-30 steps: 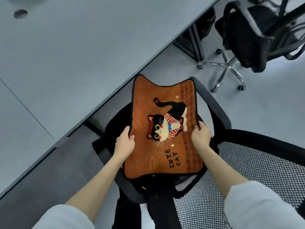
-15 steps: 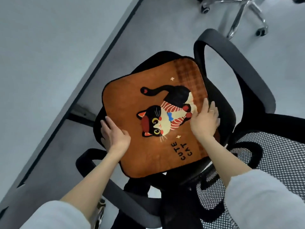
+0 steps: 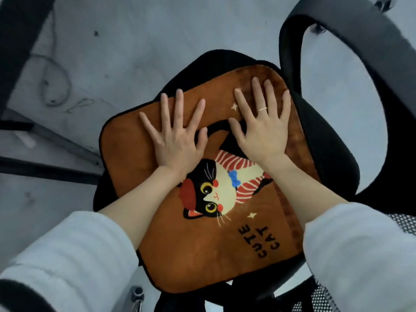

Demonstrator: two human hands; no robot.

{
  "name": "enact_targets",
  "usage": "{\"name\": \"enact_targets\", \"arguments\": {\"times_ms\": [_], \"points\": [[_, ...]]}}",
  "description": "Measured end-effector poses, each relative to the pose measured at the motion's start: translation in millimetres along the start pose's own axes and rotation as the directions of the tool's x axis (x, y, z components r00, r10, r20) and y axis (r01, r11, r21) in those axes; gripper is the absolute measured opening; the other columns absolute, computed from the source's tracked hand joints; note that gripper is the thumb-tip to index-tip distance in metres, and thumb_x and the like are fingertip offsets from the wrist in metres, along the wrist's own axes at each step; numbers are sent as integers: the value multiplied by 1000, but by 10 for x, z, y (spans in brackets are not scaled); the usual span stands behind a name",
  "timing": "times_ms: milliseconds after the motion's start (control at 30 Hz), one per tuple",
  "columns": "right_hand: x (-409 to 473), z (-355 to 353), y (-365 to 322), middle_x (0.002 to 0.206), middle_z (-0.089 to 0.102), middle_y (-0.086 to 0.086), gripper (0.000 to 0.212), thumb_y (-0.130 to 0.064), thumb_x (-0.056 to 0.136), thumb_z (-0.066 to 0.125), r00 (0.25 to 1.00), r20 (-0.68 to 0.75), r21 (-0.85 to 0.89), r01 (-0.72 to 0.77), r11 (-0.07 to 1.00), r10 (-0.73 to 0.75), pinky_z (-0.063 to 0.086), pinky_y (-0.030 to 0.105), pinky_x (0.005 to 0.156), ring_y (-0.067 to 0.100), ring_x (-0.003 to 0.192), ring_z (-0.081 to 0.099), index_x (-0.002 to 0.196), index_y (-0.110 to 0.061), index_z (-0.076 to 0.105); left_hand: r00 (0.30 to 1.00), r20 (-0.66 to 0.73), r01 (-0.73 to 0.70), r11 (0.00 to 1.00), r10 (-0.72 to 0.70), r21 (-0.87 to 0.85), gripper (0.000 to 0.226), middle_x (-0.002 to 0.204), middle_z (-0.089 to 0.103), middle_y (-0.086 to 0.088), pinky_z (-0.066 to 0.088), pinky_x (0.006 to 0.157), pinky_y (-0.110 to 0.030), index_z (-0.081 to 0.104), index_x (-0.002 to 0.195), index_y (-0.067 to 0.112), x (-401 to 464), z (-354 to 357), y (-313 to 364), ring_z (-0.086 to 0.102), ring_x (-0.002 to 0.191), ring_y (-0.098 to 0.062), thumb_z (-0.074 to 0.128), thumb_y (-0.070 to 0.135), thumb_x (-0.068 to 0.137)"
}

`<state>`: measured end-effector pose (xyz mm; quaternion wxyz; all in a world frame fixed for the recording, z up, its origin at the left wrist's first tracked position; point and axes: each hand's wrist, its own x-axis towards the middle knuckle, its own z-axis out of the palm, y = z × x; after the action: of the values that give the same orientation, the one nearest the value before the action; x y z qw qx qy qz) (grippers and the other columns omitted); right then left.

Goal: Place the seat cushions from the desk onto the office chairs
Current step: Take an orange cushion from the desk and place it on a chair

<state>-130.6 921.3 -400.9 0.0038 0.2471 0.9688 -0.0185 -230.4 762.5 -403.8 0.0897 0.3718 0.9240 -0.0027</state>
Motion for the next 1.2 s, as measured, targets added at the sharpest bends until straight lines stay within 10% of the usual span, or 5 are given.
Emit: {"name": "enact_targets", "arguments": {"times_ms": [400,567,1200], "points": [[-223,-152,-408,152,33,14,52,-47,93,38,994,61,101,-92,991,86,11,63,111,39,142,25,141,-25,42,996,88,-1,998,7,-71,56,159,5,-5,5,106,-72,9,148,37,-130,-183,-107,3,146,-33,25,47,95],[-554,-46,-556,152,31,15,55,-51,94,40,998,16,78,52,996,-54,9,67,109,42,141,24,142,-26,41,970,80,235,968,-228,-85,59,158,8,-8,9,107,-70,9,149,33,-629,-123,-377,7,145,-34,24,47,93],[-918,-166,191,158,19,7,57,-51,95,30,982,188,-30,3,1000,3,9,63,113,27,146,15,147,-30,26,989,108,108,993,-104,-37,60,157,5,-19,7,104,-74,4,148,35,-960,-5,112,3,144,-40,25,46,93]]}}
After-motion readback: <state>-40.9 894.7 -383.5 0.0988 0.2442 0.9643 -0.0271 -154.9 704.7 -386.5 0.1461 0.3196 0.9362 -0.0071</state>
